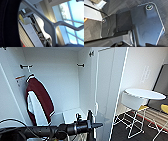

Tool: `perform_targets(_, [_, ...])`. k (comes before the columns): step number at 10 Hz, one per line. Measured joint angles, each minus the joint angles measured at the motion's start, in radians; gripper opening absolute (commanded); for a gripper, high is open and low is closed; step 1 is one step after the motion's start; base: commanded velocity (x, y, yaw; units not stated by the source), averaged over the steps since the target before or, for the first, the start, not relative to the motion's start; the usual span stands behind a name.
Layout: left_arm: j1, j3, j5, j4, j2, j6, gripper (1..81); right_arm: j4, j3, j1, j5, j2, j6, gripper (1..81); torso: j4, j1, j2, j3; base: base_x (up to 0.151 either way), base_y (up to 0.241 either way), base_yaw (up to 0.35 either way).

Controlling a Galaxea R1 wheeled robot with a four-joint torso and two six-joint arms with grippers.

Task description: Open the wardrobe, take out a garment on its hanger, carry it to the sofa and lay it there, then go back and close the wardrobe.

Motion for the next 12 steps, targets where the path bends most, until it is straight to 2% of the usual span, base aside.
perform_targets(12, [0.000,0.013,0.000,0.001,-0.003,0.000,1.0,0.001,-0.001,0.000,0.005,-0.002,0.000,81.1,0.000,0.000,0.000,0.000,0.000,0.000,-0.168])
